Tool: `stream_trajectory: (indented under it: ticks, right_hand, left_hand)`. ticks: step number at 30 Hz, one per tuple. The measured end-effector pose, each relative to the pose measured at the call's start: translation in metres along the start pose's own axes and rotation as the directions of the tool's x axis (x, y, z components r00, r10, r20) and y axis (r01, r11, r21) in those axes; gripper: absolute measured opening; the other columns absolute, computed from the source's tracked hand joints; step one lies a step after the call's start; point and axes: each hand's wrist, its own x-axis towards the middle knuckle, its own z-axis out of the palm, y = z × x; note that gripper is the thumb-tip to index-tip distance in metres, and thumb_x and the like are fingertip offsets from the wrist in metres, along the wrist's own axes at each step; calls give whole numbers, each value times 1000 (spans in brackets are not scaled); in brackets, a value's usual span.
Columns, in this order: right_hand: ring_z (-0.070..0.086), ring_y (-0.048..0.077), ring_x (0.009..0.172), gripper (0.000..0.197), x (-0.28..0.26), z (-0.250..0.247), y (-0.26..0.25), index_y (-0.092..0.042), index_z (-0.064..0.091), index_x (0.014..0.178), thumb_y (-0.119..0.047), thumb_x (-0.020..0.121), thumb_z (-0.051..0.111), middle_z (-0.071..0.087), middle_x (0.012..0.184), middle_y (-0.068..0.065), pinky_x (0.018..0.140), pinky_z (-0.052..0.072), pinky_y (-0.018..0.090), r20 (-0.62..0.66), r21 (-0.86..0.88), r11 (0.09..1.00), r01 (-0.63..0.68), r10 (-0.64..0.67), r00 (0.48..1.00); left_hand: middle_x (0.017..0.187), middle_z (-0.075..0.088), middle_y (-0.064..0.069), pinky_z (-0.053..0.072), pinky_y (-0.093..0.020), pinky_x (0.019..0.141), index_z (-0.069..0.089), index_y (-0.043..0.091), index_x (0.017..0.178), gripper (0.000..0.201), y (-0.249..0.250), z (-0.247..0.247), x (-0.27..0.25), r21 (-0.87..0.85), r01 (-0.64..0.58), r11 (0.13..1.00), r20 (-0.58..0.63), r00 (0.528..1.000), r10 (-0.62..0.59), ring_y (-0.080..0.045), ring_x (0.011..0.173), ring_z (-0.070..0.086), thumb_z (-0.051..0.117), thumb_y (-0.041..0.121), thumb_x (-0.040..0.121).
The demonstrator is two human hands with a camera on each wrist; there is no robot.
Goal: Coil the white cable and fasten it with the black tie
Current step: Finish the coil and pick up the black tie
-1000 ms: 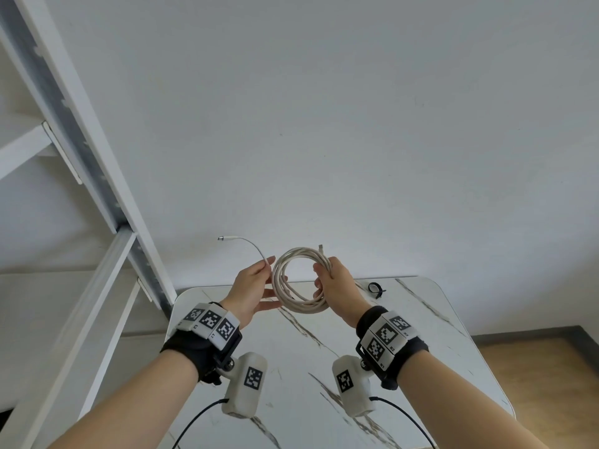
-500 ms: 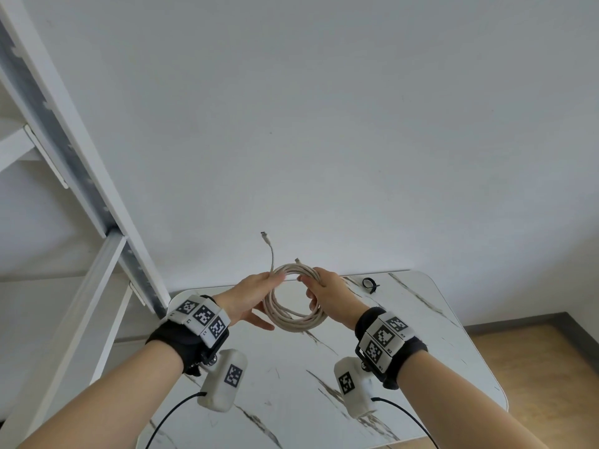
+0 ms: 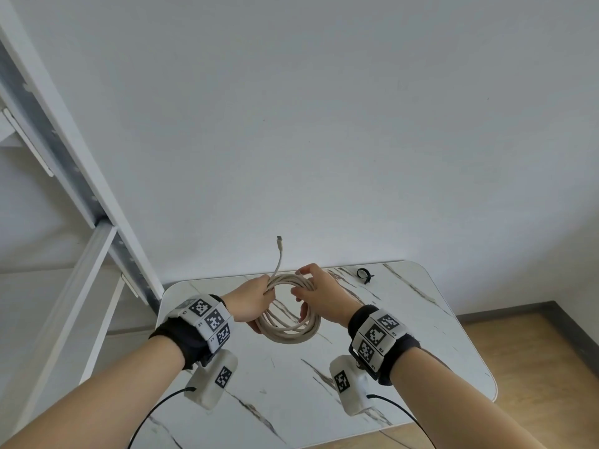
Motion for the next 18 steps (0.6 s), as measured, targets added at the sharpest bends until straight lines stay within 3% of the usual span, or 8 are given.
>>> stream_trajectory:
  ticks: [4,8,12,15,18]
  right_hand:
    - [60,14,47,19,1,0,3,-11,44,107,-17,91,53,64,75,3,44,47,21,17,-49,999,-8,9,1000]
    - [59,17,53,13,-1,0,5,-9,45,99,-19,93,51,64,73,2,50,48,22,27,-66,998,-17,19,999]
    - [57,14,54,16,-5,-1,10,-8,46,101,-16,90,56,62,71,1,49,47,18,39,-6,999,-51,51,998]
    - [58,12,57,28,-7,-3,15,-4,46,110,-16,89,59,62,75,3,52,48,19,55,20,996,-90,88,995]
    - [61,12,65,46,-4,-7,23,-5,38,123,-18,86,63,63,78,1,67,52,26,86,17,993,-116,114,990]
  left_hand:
    - [74,50,-3,42,-22,53,42,10,87,15,1,4,-1,-133,-6,991,-31,1000,2,-15,62,51,36,16,99]
    - [69,46,-5,52,-24,52,50,8,84,14,4,5,-5,-469,-9,883,-16,1000,2,-18,62,57,45,9,97]
    - [65,41,-4,56,-36,63,49,7,77,19,4,8,0,-415,-46,909,-27,999,38,-19,57,50,47,9,96]
    - [63,43,-4,53,-29,53,52,10,74,22,5,11,7,-336,-59,940,-49,998,45,-14,51,53,49,13,96]
    - [60,47,-5,51,-26,45,52,12,72,24,9,15,16,-266,-57,962,-26,998,52,-9,38,55,49,14,96]
